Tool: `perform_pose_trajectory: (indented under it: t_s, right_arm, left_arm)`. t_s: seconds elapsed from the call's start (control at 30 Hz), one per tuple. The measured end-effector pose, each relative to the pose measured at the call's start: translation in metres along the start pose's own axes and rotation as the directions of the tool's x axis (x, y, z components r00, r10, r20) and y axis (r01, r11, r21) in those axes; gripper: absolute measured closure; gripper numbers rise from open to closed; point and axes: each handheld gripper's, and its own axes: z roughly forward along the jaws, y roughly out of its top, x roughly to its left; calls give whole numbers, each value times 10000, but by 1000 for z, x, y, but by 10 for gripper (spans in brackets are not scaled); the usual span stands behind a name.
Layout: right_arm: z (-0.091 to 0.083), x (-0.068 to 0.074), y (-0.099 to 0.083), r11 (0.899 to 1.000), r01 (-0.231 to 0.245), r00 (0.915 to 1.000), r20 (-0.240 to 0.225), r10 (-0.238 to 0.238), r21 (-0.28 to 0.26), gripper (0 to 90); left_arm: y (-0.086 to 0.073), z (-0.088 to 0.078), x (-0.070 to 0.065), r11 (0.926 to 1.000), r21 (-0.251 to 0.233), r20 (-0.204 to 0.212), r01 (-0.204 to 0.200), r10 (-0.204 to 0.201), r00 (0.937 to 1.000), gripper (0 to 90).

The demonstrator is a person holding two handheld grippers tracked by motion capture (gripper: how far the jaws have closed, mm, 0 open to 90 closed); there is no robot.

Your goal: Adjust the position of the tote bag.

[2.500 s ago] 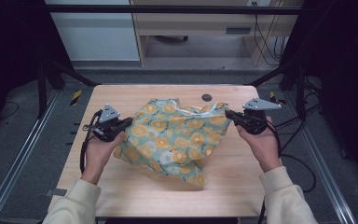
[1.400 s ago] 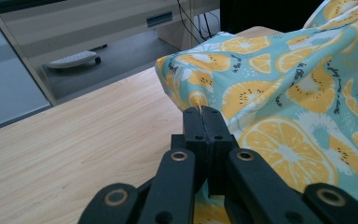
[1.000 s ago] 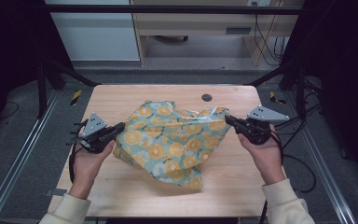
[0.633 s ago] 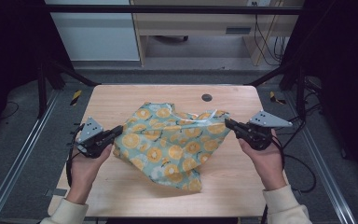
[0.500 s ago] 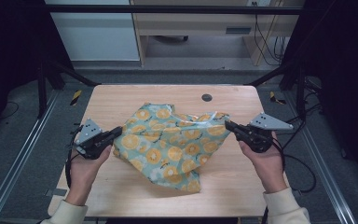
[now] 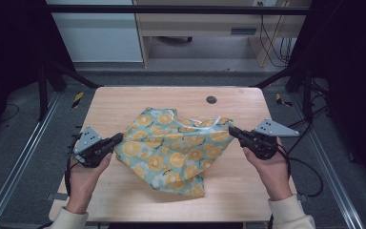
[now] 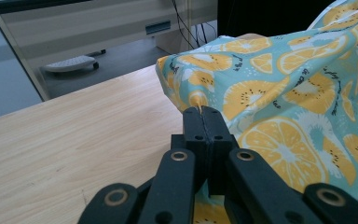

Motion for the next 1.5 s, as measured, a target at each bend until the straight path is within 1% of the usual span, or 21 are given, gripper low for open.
perform_pose_trajectory:
  t_s: [0.07, 0.1, 0.23, 0.33, 0.63, 0.7, 0.93, 1.13, 1.17, 1.2, 1.27, 1.33, 1.4, 1.43, 1.47, 1.5]
  right_arm:
    - [-2, 3, -2, 10000, 23, 10000, -53, -23, -8, 900]
    - [-2, 4, -3, 10000, -3, 10000, -52, 3, -6, 900]
    - [-3, 7, -5, 10000, 57, 9999, -124, -57, 20, 900]
    - [-3, 7, -6, 10000, 67, 9999, -143, -66, 52, 900]
    - [-1, 10, -6, 10000, 72, 9998, -185, -71, 53, 900]
    - [0, 10, -7, 10000, 45, 9998, -205, -44, 36, 900]
    - [-1, 12, -8, 10000, 16, 9997, -234, -15, 57, 900]
    - [-7, 16, -7, 10000, 64, 9997, -231, -64, 23, 900]
    - [-10, 17, -7, 10000, 66, 9996, -265, -67, -45, 900]
    - [-10, 17, -7, 10000, 66, 9996, -265, -67, -45, 900]
    - [-14, 20, -7, 9999, 56, 9997, -257, -60, -119, 900]
    - [-18, 24, -11, 9999, 77, 9995, -305, -81, -132, 900]
    - [-22, 27, -20, 10000, 31, 9994, -351, -32, -52, 900]
    - [-22, 27, -20, 10000, 31, 9994, -351, -32, -52, 900]
    - [-26, 28, -29, 10000, -45, 9992, -407, 46, 40, 900]
    - [-27, 29, -33, 9999, -72, 9990, -433, 75, 75, 900]
  left_arm:
    - [-3, -3, -1, 10000, 2, 16, 51, -51, 10000, 900]
    - [-4, -4, -2, 10000, 12, 13, -3, 3, 10000, 900]
    - [-9, -8, -4, 10000, 57, 42, 2, -3, 10000, 900]
    - [-11, -8, -4, 9999, 122, 36, -35, 34, 10000, 900]
    - [-17, -8, -2, 9998, 180, 68, 124, -125, 9999, 900]
    - [-18, -9, -2, 9996, 158, 82, 233, -234, 9997, 900]
    - [-19, -11, -1, 9995, 113, 101, 291, -292, 9995, 900]
    - [-18, -20, -5, 9996, -101, 163, 275, -274, 9995, 900]
    - [-18, -24, -7, 9995, -194, 191, 242, -238, 9995, 900]
    - [-18, -24, -7, 9995, -194, 191, 242, -238, 9995, 900]
    - [-18, -29, -10, 9994, -275, 246, 199, -192, 9995, 900]
    - [-21, -33, -12, 9995, -300, 348, 128, -118, 9993, 900]
    - [-24, -35, -13, 9991, -427, 591, 14, 12, 9983, 900]
    - [-26, -37, -14, 9991, -426, 642, -49, 77, 9979, 900]
    - [-28, -39, -14, 9991, -415, 769, -57, 89, 9970, 900]
    - [-31, -40, -16, 9992, -390, 904, 3, 32, 9959, 900]
